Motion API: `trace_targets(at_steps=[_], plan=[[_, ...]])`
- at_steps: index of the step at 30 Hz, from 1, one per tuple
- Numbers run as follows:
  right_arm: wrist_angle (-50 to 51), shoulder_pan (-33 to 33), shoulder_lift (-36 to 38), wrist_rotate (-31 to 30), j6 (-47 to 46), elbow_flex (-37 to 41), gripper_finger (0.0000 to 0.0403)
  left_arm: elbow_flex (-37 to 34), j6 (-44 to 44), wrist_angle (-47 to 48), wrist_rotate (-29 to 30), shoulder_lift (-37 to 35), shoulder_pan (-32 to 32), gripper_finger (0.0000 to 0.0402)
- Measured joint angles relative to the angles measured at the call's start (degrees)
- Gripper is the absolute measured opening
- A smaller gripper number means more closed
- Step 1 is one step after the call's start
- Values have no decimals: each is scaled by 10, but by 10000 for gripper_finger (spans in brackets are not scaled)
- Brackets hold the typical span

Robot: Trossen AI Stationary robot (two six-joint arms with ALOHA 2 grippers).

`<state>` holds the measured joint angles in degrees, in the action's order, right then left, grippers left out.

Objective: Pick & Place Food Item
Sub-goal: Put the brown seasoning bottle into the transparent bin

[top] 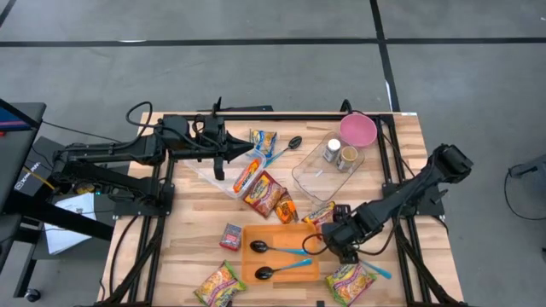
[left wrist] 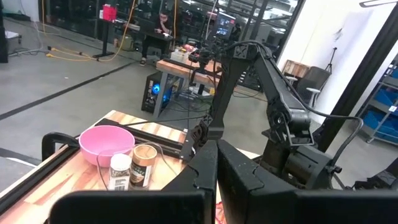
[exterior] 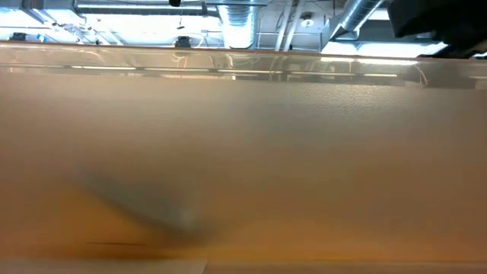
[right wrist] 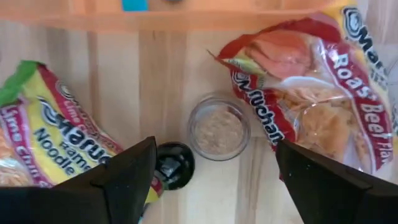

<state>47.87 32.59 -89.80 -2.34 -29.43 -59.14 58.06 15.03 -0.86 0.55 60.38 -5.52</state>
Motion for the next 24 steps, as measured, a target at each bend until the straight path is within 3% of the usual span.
trace_targets(at_steps=[12,24], plan=[[-55,-2,-1,-33,-1,26,306,0,2,0,0,0,0,3],[-87,-4,-40,-21,-25,26,305,0,4,0,-2,0,0,3]])
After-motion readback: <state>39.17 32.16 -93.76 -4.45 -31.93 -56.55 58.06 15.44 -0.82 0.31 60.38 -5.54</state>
